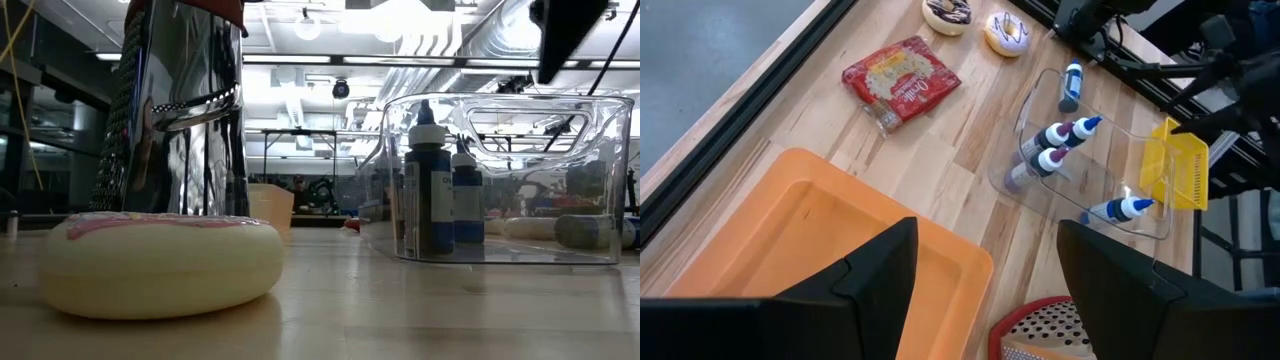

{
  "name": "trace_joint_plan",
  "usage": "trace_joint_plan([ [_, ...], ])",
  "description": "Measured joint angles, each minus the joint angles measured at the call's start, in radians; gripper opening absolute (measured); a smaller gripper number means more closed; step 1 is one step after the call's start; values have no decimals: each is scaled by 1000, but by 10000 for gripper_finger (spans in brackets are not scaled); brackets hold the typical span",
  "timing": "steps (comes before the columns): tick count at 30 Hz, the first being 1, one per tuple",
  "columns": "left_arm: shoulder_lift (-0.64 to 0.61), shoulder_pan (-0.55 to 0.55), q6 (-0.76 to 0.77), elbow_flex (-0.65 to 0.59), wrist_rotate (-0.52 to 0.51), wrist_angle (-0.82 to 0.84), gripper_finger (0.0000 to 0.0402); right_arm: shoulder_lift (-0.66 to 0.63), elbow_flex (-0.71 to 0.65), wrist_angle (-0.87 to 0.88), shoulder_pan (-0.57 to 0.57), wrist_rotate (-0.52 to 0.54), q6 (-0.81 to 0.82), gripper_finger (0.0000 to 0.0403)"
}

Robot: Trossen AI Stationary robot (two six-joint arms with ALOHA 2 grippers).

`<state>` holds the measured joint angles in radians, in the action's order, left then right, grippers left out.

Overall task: Pick & Place Food Item
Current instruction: Put the blue food coloring bottle into the transparent bin

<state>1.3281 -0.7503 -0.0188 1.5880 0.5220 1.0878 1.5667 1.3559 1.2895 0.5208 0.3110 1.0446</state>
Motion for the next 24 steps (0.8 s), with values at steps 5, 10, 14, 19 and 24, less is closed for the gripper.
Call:
trace_joint_plan([
  [5,0,0,0,0,0,0,234,-91,-125,-65,24,-20,59,142],
  [10,0,0,0,0,0,0,234,-165,-237,-97,46,-43,114,142],
  [14,0,0,0,0,0,0,234,-228,-344,-148,70,-58,174,142],
  [19,0,0,0,0,0,0,234,-284,-443,-195,97,-81,219,142],
  [24,0,0,0,0,0,0,234,-309,-486,-166,117,-80,211,142],
])
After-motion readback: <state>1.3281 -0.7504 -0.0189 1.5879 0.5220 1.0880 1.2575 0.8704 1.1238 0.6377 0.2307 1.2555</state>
